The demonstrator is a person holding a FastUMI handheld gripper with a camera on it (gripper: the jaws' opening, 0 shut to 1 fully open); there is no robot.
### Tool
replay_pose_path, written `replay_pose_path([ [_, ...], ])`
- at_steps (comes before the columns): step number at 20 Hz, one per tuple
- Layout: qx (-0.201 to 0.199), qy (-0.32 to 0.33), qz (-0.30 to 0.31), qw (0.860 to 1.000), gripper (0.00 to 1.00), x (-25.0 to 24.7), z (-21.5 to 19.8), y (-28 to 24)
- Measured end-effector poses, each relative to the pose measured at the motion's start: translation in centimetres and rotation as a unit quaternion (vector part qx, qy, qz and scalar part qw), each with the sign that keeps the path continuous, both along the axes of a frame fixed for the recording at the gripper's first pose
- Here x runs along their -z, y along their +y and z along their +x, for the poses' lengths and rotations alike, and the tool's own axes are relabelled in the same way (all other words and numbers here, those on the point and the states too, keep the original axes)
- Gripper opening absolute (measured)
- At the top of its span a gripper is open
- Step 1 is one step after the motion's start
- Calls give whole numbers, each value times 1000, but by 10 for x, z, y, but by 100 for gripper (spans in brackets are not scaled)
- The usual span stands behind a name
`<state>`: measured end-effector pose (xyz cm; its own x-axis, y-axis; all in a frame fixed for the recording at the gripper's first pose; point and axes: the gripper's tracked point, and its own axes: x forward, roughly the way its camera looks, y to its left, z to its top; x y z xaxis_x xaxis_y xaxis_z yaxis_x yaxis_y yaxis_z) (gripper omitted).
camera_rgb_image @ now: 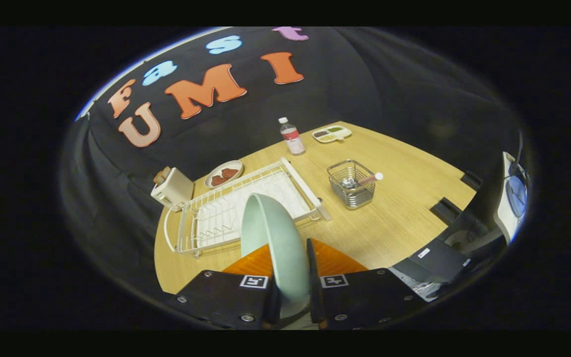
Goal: Take the plate from the dish rack, then take the spoon from the basket and place it into the plate.
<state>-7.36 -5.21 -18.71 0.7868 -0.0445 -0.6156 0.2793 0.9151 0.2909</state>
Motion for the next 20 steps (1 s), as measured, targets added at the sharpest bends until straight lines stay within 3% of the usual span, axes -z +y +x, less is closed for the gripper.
replay_pose_path([
  [5, 32, 15, 57, 998, 24, 34, -5, -15],
  [15, 28, 51, 147, 987, 24, 94, 6, 23],
  [20, 35, 66, 157, 985, 25, 110, 8, 27],
])
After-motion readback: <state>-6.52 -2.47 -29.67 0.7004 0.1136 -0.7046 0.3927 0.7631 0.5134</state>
